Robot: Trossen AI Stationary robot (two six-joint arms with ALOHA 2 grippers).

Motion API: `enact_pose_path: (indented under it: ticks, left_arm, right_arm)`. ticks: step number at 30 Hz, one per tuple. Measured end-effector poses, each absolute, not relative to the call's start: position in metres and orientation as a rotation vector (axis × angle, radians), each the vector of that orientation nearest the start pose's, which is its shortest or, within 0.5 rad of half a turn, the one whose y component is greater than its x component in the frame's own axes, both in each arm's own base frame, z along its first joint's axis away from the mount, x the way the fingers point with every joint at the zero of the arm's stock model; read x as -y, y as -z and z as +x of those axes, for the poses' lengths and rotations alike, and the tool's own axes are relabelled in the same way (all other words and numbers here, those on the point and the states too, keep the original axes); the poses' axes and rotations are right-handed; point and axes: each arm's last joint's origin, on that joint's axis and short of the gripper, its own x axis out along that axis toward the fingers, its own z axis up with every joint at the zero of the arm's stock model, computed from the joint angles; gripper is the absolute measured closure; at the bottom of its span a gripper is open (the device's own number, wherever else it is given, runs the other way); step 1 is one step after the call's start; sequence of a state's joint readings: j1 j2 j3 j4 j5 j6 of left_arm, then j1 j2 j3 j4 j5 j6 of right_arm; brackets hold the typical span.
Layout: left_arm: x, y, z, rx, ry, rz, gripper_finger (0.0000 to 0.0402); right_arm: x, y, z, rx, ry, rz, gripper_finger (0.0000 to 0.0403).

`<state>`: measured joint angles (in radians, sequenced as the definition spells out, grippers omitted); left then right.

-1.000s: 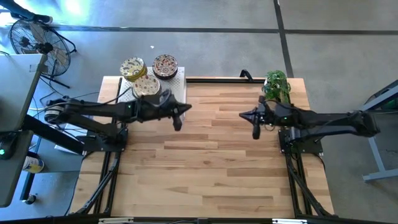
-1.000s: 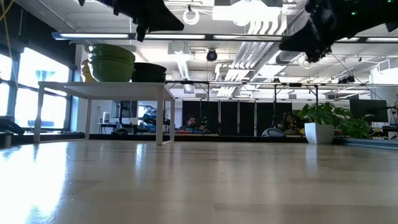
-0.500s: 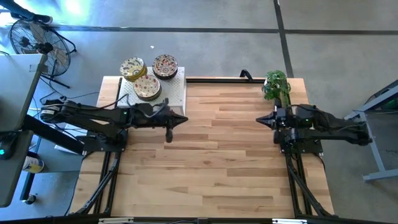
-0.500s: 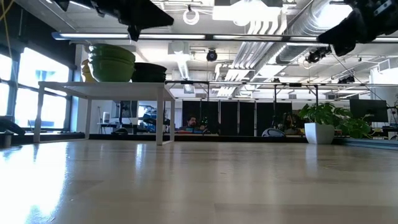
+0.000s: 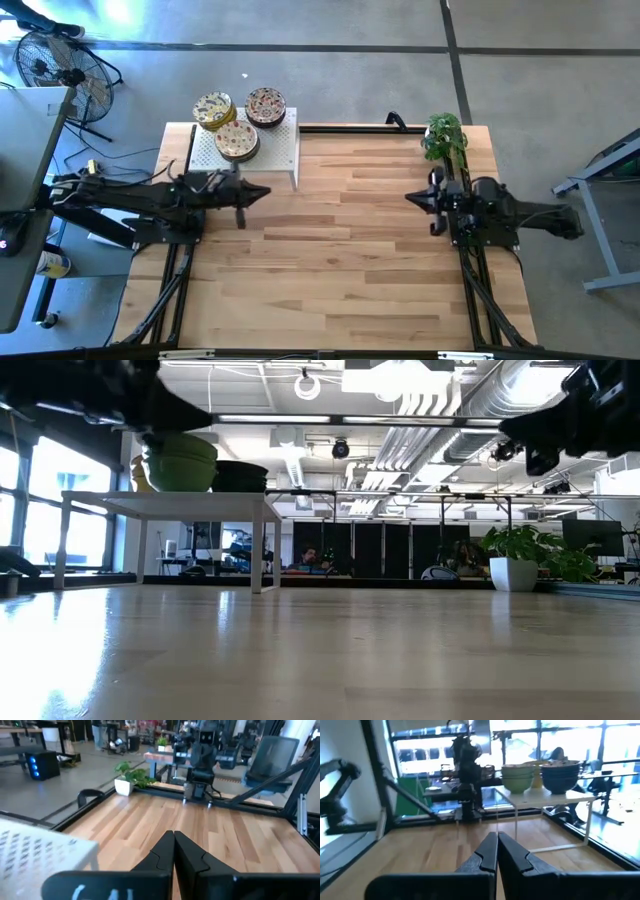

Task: Pick & Place Mini bowls
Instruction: Return to Home Position

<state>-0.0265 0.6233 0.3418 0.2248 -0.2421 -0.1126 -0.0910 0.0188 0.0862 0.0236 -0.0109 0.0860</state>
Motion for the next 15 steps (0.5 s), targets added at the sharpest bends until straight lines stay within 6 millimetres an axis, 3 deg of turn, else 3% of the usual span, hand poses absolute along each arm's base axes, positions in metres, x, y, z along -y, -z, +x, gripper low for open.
enact_pose_path:
  ticks: [4, 11, 15]
  left_arm:
    - [-0.004, -0.232, 0.124, 0.035, -0.225, -0.122, 0.0401]
    - [-0.006, -0.207, 0.084, 0.058, -0.264, -0.167, 0.0401]
    - [-0.005, -0.194, 0.086, -0.028, -0.248, -0.157, 0.0401]
  right_arm:
    - [0.010, -0.184, 0.095, 0.196, 0.110, 0.083, 0.0403]
    - [0.011, -0.180, 0.096, 0.149, 0.154, 0.077, 0.0403]
    - [0.012, -0.176, 0.096, 0.115, 0.189, 0.083, 0.0403]
